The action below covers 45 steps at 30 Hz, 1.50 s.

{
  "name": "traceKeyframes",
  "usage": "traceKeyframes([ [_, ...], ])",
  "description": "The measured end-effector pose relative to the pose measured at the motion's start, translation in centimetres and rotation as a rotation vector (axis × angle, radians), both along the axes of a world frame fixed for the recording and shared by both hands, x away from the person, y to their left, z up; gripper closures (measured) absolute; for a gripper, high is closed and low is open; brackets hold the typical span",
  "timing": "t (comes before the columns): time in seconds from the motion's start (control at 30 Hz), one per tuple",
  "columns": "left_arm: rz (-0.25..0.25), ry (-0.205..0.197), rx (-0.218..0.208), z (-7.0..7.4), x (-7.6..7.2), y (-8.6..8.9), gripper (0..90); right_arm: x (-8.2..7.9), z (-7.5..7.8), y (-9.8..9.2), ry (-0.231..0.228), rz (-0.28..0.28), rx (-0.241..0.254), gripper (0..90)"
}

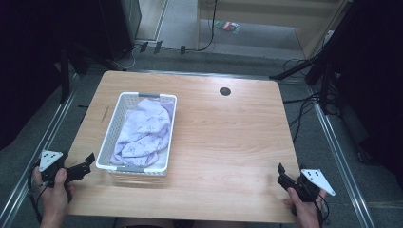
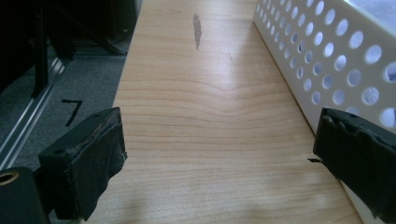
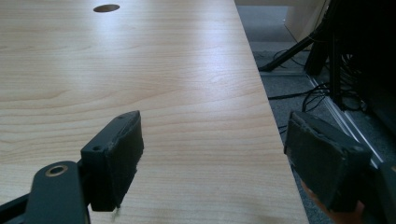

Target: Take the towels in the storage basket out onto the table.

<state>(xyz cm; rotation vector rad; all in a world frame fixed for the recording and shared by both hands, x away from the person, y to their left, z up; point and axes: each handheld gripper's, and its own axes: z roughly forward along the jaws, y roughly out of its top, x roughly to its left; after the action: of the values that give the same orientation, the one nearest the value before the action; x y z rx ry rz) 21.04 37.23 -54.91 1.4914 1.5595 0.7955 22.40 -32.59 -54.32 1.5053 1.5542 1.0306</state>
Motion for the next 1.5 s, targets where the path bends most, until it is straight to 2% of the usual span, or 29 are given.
traceKeyframes([
  [0.07, -0.003, 0.0, -0.029, 0.0, 0.0, 0.3, 1.0, 0.0, 0.0, 0.0, 0.002, 0.0, 0.002, 19.5],
  [0.1, -0.003, 0.0, -0.029, 0.0, 0.0, 0.3, 0.0, 0.0, 0.0, 0.0, 0.003, 0.0, 0.005, 19.4],
  [0.13, -0.001, 0.012, -0.046, 0.0, 0.0, 0.5, 0.0, 0.0, 0.0, 0.0, 0.004, 0.003, 0.006, 19.4],
  [0.33, 0.013, 0.004, -0.059, 0.5, -0.3, 0.9, 0.0, 0.1, 0.0, 0.0, 0.008, 0.011, 0.002, 19.2],
  [0.43, 0.005, -0.002, -0.093, 1.4, -0.3, 1.2, 0.0, 0.1, -0.1, 0.1, 0.01, 0.02, 0.0, 19.1],
  [0.5, 0.014, -0.003, -0.062, 2.1, -0.2, 0.9, 0.0, 0.1, -0.1, 0.1, 0.012, 0.017, -0.001, 18.7],
  [0.63, -0.008, -0.024, -0.015, 3.8, -0.1, 0.3, 0.1, 0.1, -0.1, 0.1, 0.013, 0.016, 0.003, 18.5],
  [0.7, -0.018, -0.028, -0.017, 4.0, -0.1, 0.3, 0.0, 0.1, -0.1, 0.1, 0.013, 0.017, 0.003, 18.4],
  [0.73, -0.041, -0.022, -0.047, 4.7, 0.0, 0.4, 0.0, 0.0, -0.1, 0.1, 0.015, 0.018, 0.002, 18.4],
  [0.8, -0.052, -0.01, -0.06, 5.2, 0.1, 0.4, 0.0, 0.1, -0.1, 0.1, 0.015, 0.018, 0.002, 18.4],
  [0.83, -0.059, 0.018, -0.053, 5.8, 0.4, 0.1, 0.0, 0.1, -0.1, 0.1, 0.014, 0.02, 0.001, 18.4],
  [0.93, -0.089, 0.059, -0.034, 6.8, 0.9, -0.6, 0.0, 0.1, -0.1, 0.2, 0.016, 0.019, -0.001, 18.4],
  [1.13, -0.123, 0.083, 0.017, 8.2, 2.0, -2.0, 0.0, 0.1, -0.1, 0.2, 0.017, 0.02, -0.008, 18.2],
  [1.27, -0.146, 0.102, 0.027, 8.8, 2.6, -2.9, 0.0, 0.1, -0.2, 0.2, 0.018, 0.021, -0.01, 17.6],
  [1.3, -0.169, 0.115, 0.035, 9.3, 3.0, -3.5, 0.0, 0.0, -0.2, 0.2, 0.019, 0.022, -0.01, 17.3],
  [1.5, -0.225, 0.155, 0.063, 10.2, 4.0, -5.8, 0.0, 0.1, -0.2, 0.3, 0.023, 0.031, -0.007, 15.0],
])
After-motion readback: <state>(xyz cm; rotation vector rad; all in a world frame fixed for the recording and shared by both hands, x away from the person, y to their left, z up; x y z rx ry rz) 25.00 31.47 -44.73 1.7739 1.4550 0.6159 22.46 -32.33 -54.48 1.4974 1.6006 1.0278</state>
